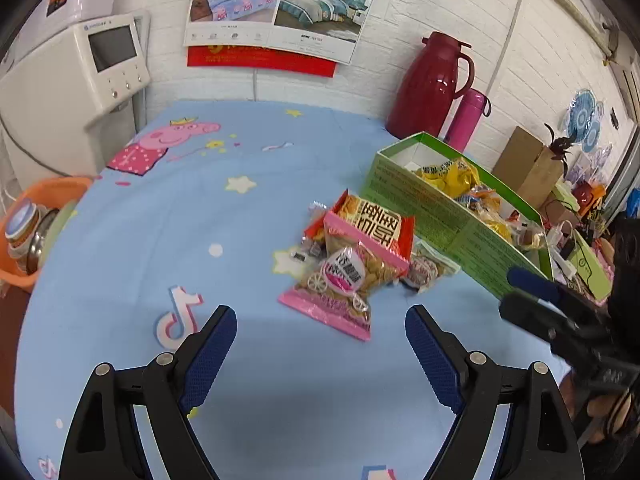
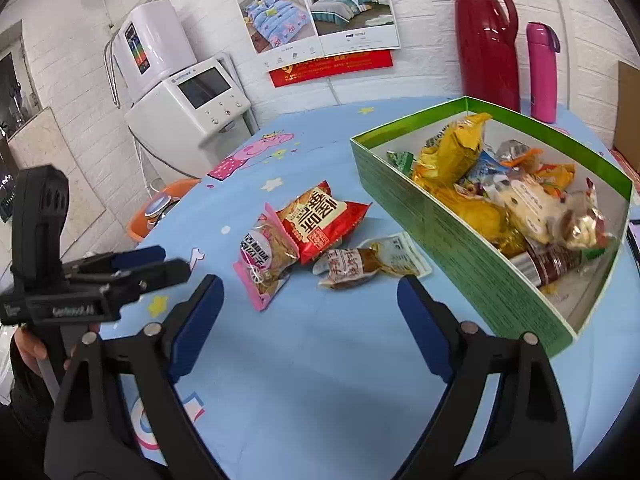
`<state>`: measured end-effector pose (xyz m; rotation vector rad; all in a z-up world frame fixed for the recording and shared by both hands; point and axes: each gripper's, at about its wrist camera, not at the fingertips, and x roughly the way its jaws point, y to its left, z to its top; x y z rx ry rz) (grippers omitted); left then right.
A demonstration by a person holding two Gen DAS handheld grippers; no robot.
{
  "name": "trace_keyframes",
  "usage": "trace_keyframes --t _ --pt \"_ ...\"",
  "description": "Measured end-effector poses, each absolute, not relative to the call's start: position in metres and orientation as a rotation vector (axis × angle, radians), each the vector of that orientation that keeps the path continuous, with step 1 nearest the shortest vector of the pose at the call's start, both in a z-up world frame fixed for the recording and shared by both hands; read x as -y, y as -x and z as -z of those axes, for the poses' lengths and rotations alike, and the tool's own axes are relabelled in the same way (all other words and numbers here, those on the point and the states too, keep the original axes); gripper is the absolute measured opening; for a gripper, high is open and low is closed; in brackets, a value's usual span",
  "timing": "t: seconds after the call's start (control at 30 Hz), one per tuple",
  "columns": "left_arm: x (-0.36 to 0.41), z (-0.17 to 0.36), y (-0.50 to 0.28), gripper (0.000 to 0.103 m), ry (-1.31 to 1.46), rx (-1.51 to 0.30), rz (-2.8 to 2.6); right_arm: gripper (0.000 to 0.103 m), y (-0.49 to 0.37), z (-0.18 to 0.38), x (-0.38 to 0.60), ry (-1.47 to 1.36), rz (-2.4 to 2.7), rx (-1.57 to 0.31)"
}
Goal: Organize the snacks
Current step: 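Grasp the pink bag with the right gripper while the left gripper grasps another pink bag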
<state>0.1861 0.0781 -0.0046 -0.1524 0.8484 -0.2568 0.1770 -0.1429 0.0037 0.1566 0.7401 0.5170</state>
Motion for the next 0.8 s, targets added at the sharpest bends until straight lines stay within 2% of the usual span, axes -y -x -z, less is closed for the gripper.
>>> trace_keyframes --t 0.3,0.37,0.43,0.47,0.5,0.8 --pt "-0.095 0.034 -0.174 0.087 0.233 -0.9 0.282 0.061 -0.236 0.004 0.078 0.038 -0.646 -0.805" --pt "-0.099 0.037 -0.177 0.087 0.246 -0.911 0.279 0.061 -0.246 0.015 0.067 0.058 -0.654 -0.826" --pt "-0.102 0.039 -0.179 0.087 0.261 -0.918 0.283 0.047 -0.25 0.027 0.065 0.052 -0.659 -0.863" --pt "-0.103 0.041 -0.181 0.087 0.267 -0.921 0.288 0.025 -0.25 0.032 0.066 0.047 -0.657 -0.885" --pt "-0.103 0.043 -0.182 0.087 0.274 -0.924 0.296 0.02 -0.248 0.037 0.07 0.03 -0.651 -0.894" --pt "-0.086 0.053 -0.207 0.087 0.302 -0.955 0.366 0.016 -0.203 0.047 0.125 -0.245 -0.586 -0.9"
